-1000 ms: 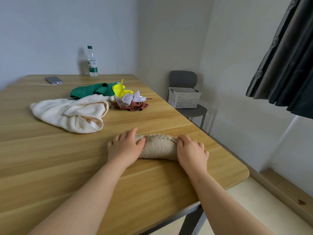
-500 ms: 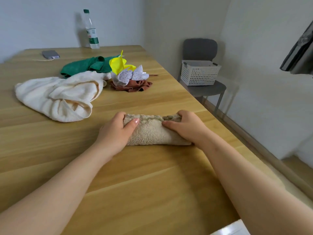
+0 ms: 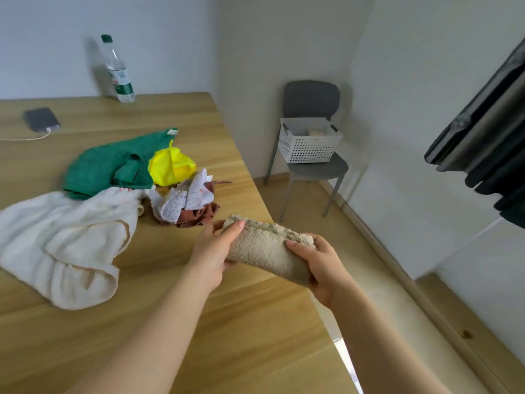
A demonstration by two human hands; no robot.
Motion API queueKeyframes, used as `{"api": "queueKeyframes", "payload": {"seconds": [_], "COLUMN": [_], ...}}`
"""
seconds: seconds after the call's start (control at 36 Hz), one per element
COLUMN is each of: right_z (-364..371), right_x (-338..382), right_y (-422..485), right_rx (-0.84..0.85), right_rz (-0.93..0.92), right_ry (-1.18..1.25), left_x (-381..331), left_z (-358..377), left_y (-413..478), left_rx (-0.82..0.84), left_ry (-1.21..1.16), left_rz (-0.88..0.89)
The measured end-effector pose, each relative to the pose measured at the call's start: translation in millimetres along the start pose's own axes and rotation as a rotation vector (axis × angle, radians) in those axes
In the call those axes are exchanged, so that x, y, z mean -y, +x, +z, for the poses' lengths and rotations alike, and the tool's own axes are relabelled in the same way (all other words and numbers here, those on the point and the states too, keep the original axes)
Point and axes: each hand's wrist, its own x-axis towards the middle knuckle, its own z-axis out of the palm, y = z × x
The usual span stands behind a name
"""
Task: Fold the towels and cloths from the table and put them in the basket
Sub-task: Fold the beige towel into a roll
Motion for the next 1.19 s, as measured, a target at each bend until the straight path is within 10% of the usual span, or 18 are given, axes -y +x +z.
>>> {"api": "queueKeyframes", "payload": {"seconds": [0.25, 0.86, 1.19], "right_z": [-44.1, -317.1, -352.2], "right_x": [50.5, 130.3, 184.3], "right_y": [-18.5, 79.1, 197.6], "right_rx": [-0.160, -0.271, -0.134], "right_rz": [-0.013, -0.035, 0.042], "right_ry": [0.137, -0.095, -0.072], "left_x": [-34.5, 41.1, 22.4], "left_z": [79.5, 399.5, 480.6], "left_y": [-27.1, 17.7, 119.3], "left_rx": [0.175, 0.145, 0.097], "left_ry": [-0.310, -0.235, -0.200], "left_rz": [-0.403, -0.419, -0.401]}}
